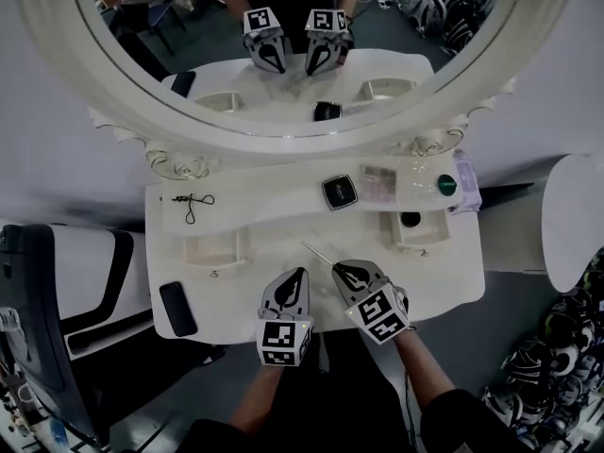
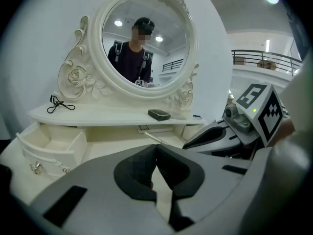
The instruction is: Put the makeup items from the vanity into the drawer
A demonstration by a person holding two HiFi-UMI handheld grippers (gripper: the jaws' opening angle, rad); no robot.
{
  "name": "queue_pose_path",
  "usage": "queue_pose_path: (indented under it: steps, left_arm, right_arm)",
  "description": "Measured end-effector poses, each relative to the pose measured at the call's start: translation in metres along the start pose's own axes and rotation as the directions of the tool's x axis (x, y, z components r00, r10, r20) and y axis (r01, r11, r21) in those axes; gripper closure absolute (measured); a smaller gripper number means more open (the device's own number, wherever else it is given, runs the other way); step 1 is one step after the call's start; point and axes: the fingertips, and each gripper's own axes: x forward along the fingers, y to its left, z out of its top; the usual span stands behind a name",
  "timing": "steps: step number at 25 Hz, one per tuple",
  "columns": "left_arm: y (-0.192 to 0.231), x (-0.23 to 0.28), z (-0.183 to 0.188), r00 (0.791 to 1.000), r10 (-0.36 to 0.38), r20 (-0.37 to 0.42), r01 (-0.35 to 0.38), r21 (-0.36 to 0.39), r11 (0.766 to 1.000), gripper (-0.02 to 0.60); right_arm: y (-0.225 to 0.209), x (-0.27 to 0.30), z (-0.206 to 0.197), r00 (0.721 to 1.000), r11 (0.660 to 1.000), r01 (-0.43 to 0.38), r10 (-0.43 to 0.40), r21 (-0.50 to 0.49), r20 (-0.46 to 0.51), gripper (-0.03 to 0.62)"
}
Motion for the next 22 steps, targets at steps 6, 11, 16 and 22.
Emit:
queue_pose_path:
  steps: [6,11,16,22]
  left_arm:
    - [-0.009,-0.011,0.022,0.999,-0.016,0.034,0.016,0.011,1.0,0.566]
    - [-0.023,-0.017,0.047,0.996,-0.048,0.08,0.046,0.038,0.998,0.566]
    - [-0.044,-0.017,0.071,0.988,-0.103,0.115,0.094,0.08,0.992,0.566]
    - [-0.07,-0.01,0.08,0.978,-0.176,0.115,0.161,0.122,0.979,0.566]
  right_arm:
    - [-0.002,-0.023,0.021,0.995,0.997,0.049,-0.053,0.053,0.08,0.549]
    - [-0.009,-0.05,0.041,0.977,0.99,0.1,-0.117,0.099,0.179,0.549]
    - [-0.016,-0.076,0.057,0.956,0.981,0.147,-0.173,0.125,0.238,0.549]
    - [-0.027,-0.099,0.055,0.937,0.968,0.209,-0.239,0.139,0.257,0.549]
